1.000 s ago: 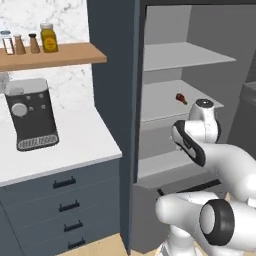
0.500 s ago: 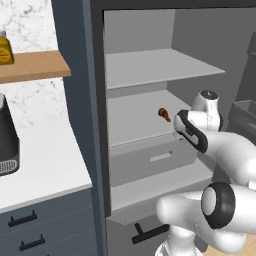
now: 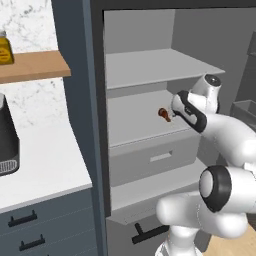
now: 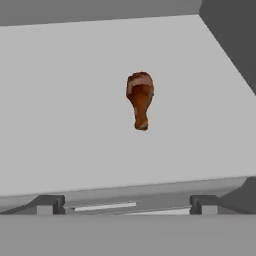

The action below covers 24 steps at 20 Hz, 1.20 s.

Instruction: Place one bell pepper and one chicken drumstick in each tupperware on the nearby counter, to pack two identical lunches.

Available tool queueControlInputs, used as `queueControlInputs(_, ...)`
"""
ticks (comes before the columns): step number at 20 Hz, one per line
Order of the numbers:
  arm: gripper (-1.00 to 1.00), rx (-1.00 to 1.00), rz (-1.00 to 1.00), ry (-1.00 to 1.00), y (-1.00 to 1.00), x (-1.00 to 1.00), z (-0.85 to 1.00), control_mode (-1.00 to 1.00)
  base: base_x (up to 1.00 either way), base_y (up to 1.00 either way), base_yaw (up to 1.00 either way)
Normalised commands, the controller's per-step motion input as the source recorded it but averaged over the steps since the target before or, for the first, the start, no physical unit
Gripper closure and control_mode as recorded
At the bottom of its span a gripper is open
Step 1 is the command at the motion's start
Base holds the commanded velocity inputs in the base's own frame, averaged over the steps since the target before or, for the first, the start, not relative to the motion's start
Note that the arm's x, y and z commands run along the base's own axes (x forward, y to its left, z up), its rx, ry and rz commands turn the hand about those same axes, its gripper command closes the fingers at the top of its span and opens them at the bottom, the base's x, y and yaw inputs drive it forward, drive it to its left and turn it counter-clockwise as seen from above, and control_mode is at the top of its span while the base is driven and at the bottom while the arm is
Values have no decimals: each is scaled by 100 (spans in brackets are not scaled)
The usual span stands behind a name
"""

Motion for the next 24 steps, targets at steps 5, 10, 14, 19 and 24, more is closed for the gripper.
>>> queueControlInputs(5, -100, 3, -23, -4, 24, 49, -11, -100, 0, 0, 0)
queueControlInputs(10, -100, 0, -8, 7, 2, 21, -12, -100, 0, 0, 0)
queueControlInputs(14, -100, 0, -3, 10, -5, 70, -29, -100, 0, 0, 0)
queueControlInputs(19, -100, 1, 0, 12, -22, 60, -8, -100, 0, 0, 0)
queueControlInputs(24, -100, 0, 0, 7, -10, 42, -18, -100, 0, 0, 0)
